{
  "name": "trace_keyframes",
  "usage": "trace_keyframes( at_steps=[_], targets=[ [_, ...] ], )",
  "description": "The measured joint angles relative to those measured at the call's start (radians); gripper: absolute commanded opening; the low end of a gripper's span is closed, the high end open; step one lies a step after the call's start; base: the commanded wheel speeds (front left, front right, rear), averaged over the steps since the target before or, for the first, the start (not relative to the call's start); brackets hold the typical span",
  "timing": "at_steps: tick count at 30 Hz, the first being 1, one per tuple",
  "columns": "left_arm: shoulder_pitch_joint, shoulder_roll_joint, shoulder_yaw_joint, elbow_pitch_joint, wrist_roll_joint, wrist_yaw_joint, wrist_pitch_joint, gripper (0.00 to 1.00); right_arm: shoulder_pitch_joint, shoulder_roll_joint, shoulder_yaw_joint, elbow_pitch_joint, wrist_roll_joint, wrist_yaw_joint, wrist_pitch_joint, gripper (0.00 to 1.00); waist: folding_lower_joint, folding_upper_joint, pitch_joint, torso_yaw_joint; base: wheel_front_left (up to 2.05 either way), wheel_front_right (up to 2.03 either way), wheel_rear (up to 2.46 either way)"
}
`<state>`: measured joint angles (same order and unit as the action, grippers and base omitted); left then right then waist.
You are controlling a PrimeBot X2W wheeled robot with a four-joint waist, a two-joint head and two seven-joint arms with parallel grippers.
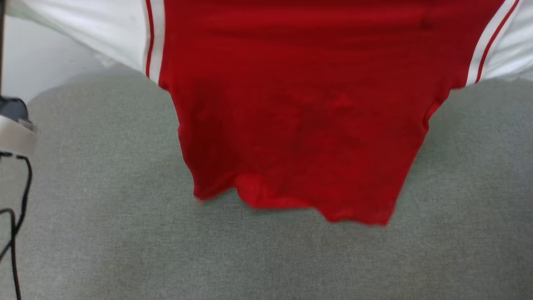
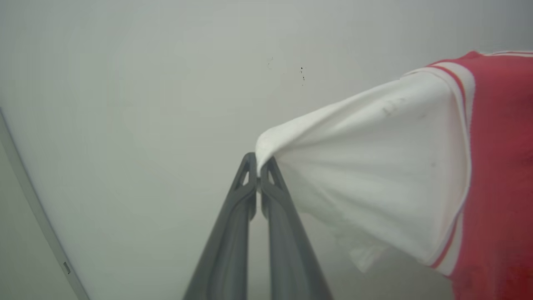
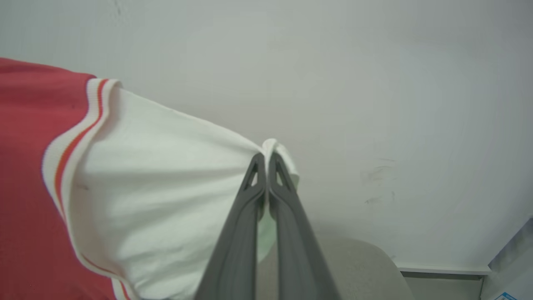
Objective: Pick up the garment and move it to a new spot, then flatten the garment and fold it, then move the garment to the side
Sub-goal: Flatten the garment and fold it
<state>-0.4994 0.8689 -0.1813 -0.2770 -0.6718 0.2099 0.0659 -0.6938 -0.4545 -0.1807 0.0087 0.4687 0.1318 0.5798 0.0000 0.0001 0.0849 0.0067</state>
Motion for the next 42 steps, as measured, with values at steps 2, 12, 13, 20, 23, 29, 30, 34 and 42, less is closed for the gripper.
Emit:
trace_keyframes(
  at_steps=[2,12,13,20,23,29,30,34,42],
  targets=[
    [-0.039,0.012,0.002,0.015,0.002,-0.016,0.005,0.0,-0.033,0.001,-0.004,-0.002,-0.014,0.0,-0.01,0.0,0.0,0.0,0.022,-0.001,0.0,0.0,0.0],
    [-0.414,0.028,-0.05,0.189,0.034,-0.154,0.036,0.0,-0.346,0.024,-0.05,0.104,-0.142,0.0,-0.112,0.0,0.0002,0.0,0.202,0.004,0.0,0.0,0.0],
    [-0.466,0.02,-0.063,0.219,0.044,-0.17,0.035,0.0,-0.387,0.024,-0.055,0.123,-0.161,0.0,-0.129,0.0,0.0002,0.0,0.225,0.005,0.0,0.0,0.0],
    [-0.825,-0.066,-0.146,0.467,0.146,-0.254,0.002,0.0,-0.67,0.05,-0.085,0.305,-0.291,0.001,-0.22,0.0,0.0004,0.0,0.388,0.019,0.0,0.0,0.0],
    [-0.967,-0.102,-0.175,0.578,0.19,-0.274,-0.023,0.0,-0.787,0.07,-0.119,0.38,-0.341,0.002,-0.282,0.0,0.0004,0.0,0.453,0.024,0.0,0.0,0.0],
    [-1.206,-0.186,-0.215,0.78,0.26,-0.29,-0.122,0.0,-0.982,0.114,-0.218,0.524,-0.452,0.002,-0.395,0.0,0.0004,-0.0001,0.561,0.037,0.0,0.0,0.0],
    [-1.233,-0.2,-0.221,0.812,0.267,-0.29,-0.139,0.0,-1.003,0.12,-0.225,0.547,-0.466,0.002,-0.412,0.0,0.0004,-0.0001,0.575,0.039,0.0,0.0,0.0],
    [-1.289,-0.249,-0.246,0.934,0.283,-0.302,-0.205,0.0,-1.056,0.14,-0.258,0.631,-0.508,0.002,-0.481,0.0,0.0004,-0.0001,0.616,0.05,0.0,0.0,0.0],
    [-1.214,-0.315,-0.292,1.081,0.271,-0.326,-0.308,0.0,-0.983,0.154,-0.266,0.767,-0.491,0.001,-0.566,0.0,0.0002,0.0,0.617,0.059,0.0,0.0,0.0]
  ],
)
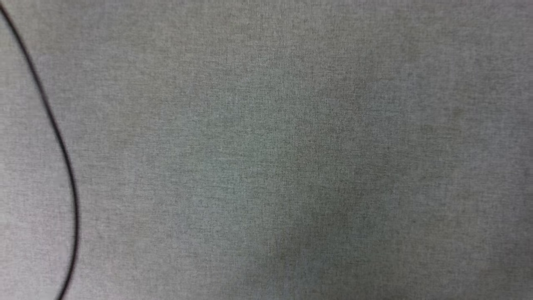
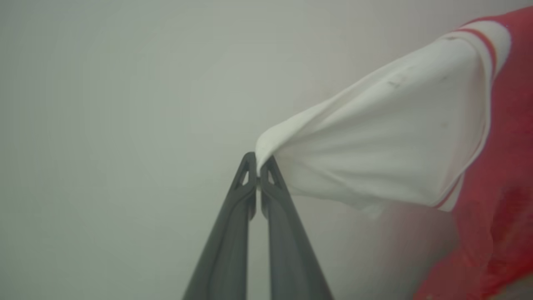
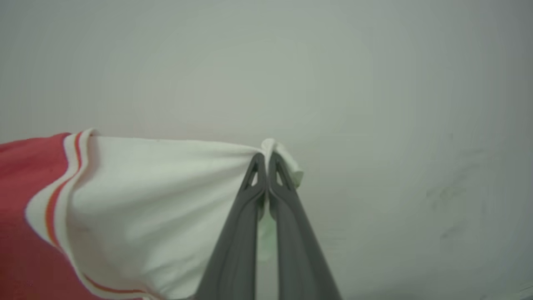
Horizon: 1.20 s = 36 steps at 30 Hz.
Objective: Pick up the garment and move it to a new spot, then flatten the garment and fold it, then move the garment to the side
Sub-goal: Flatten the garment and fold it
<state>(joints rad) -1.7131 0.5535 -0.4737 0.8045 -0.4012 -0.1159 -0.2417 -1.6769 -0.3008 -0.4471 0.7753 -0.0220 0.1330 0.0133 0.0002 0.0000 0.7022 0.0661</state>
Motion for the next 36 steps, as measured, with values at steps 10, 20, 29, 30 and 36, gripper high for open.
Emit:
trace_keyframes(
  at_steps=[10,20,29,30,36],
  targets=[
    [0.4,-0.036,0.002,-0.044,-0.055,-0.01,-0.019,0.0,0.379,-0.005,0.051,0.054,0.182,-0.001,-0.006,0.0,-0.0002,0.0,-0.128,-0.006,0.0,0.0,0.0],
    [0.898,-0.049,0.007,-0.174,-0.101,0.019,-0.021,0.0,0.839,-0.029,0.132,-0.026,0.434,-0.001,0.087,0.0,-0.0006,0.0001,-0.319,-0.014,0.0,0.0,0.0],
    [1.211,-0.021,-0.026,-0.246,-0.138,0.058,0.003,0.0,1.166,-0.049,0.196,-0.128,0.547,0.0,0.188,0.0,-0.0006,0.0001,-0.461,-0.025,0.0,0.0,0.0],
    [1.238,-0.019,-0.032,-0.253,-0.139,0.062,0.008,0.0,1.193,-0.052,0.204,-0.137,0.552,0.0,0.195,0.0,-0.0006,0.0,-0.473,-0.027,0.0,0.0,0.0],
    [1.369,-0.011,-0.051,-0.307,-0.156,0.093,0.038,0.0,1.335,-0.069,0.228,-0.189,0.598,0.0,0.231,0.0,-0.0005,0.0001,-0.543,-0.029,0.0,0.0,0.0]
  ],
)
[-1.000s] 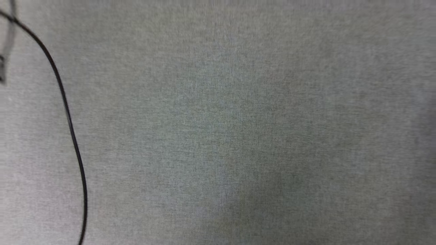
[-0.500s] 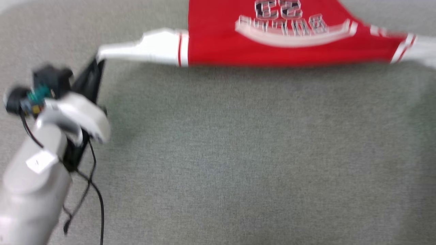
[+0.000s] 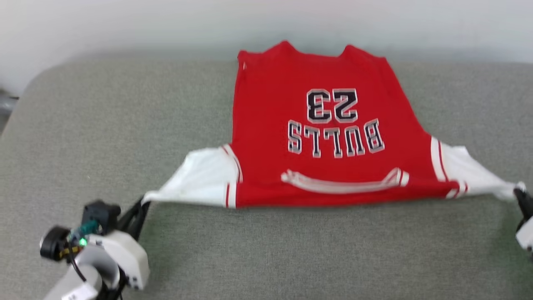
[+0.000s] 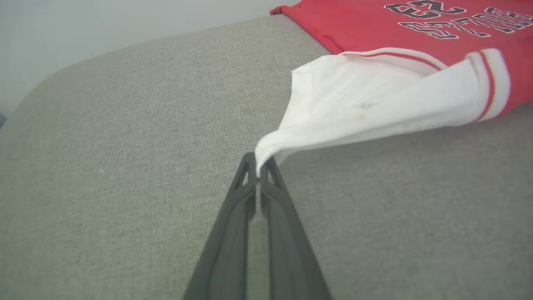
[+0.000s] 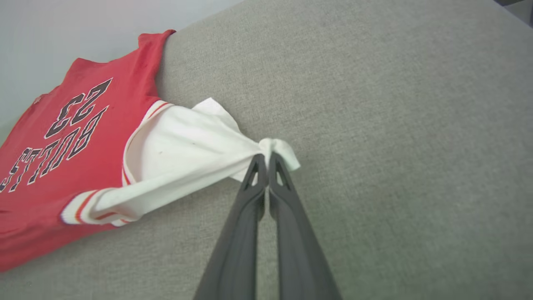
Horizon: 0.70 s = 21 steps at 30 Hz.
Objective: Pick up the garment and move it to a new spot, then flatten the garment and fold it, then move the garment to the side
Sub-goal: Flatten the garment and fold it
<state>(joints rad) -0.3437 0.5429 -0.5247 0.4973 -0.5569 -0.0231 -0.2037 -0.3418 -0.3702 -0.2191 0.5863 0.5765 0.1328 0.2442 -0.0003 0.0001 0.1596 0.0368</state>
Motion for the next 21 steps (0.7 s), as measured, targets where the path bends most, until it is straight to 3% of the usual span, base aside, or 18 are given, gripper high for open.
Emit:
trace_keyframes(
  at_steps=[16,21],
  targets=[
    [0.349,0.063,-0.009,-0.229,-0.091,0.081,0.08,0.0,0.39,-0.067,0.068,-0.21,0.172,-0.001,0.163,0.0,0.0001,0.0,-0.147,-0.007,0.0,0.0,0.0],
    [0.371,0.078,-0.014,-0.31,-0.096,0.098,0.109,0.0,0.426,-0.071,0.069,-0.266,0.186,-0.001,0.192,0.0,0.0003,0.0,-0.138,-0.005,0.0,0.0,0.0]
  ],
)
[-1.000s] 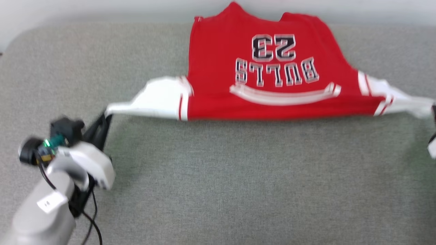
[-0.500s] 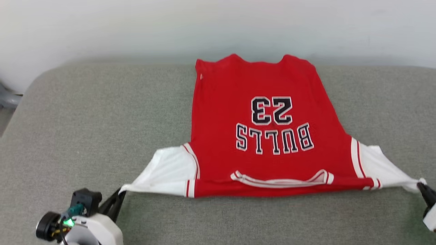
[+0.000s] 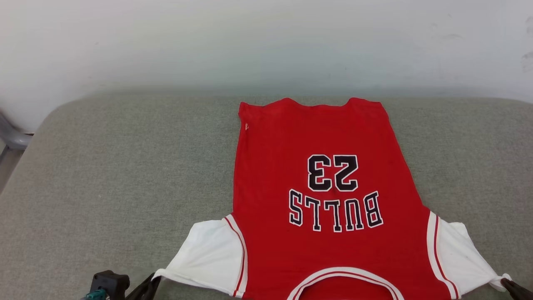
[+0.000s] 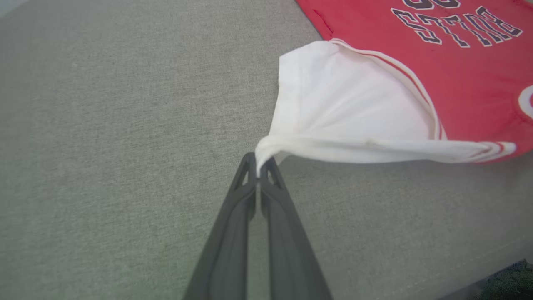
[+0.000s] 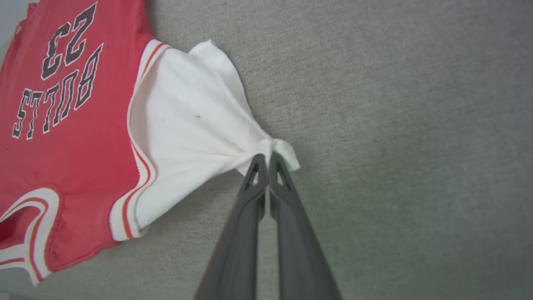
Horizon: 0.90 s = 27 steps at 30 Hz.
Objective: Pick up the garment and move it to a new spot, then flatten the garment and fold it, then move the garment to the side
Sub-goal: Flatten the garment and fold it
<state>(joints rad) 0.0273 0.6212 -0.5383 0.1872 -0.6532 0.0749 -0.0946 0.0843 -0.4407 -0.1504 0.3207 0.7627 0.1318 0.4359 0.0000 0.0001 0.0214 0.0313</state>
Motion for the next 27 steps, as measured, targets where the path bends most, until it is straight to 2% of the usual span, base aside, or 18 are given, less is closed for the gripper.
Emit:
trace_keyframes(
  at_steps=[2,3,4,11,18,22,27],
  targets=[
    [-0.001,0.003,-0.005,-0.024,0.0,0.0,0.015,0.0,0.0,-0.002,0.003,-0.015,0.002,0.0,0.022,0.0,0.0,0.0,0.007,0.001,0.0,0.0,0.0],
    [-0.001,0.005,-0.007,-0.037,-0.001,-0.002,0.024,0.0,-0.001,-0.007,0.003,-0.023,0.002,0.0,0.032,0.65,0.0,0.0,0.011,0.002,0.0,0.0,0.0],
    [-0.002,0.007,-0.01,-0.051,-0.003,-0.005,0.035,0.0,-0.002,-0.015,0.004,-0.03,0.002,0.0,0.047,1.0,0.0,0.0,0.015,0.003,0.0,0.0,0.0],
    [-0.007,0.051,-0.032,-0.196,-0.029,-0.012,0.164,0.0,-0.065,-0.077,0.007,-0.156,0.019,-0.001,0.184,1.0,0.0,0.0,0.056,0.022,0.0,0.0,0.0],
    [-0.017,0.105,-0.056,-0.391,-0.031,0.005,0.301,0.0,-0.271,-0.087,0.002,-0.293,-0.001,-0.001,0.35,1.0,0.0001,-0.0001,0.141,0.054,0.0,0.0,0.0],
    [-0.045,0.123,-0.069,-0.475,-0.015,0.009,0.356,0.0,-0.45,-0.062,0.01,-0.307,-0.04,-0.001,0.458,1.0,0.0001,-0.0001,0.21,0.083,0.0,0.0,0.0],
    [-0.092,0.119,-0.087,-0.533,0.012,0.012,0.39,0.0,-0.655,-0.047,0.018,-0.26,-0.152,-0.001,0.596,1.0,0.0002,-0.0001,0.303,0.132,0.0,0.0,0.0]
  ],
)
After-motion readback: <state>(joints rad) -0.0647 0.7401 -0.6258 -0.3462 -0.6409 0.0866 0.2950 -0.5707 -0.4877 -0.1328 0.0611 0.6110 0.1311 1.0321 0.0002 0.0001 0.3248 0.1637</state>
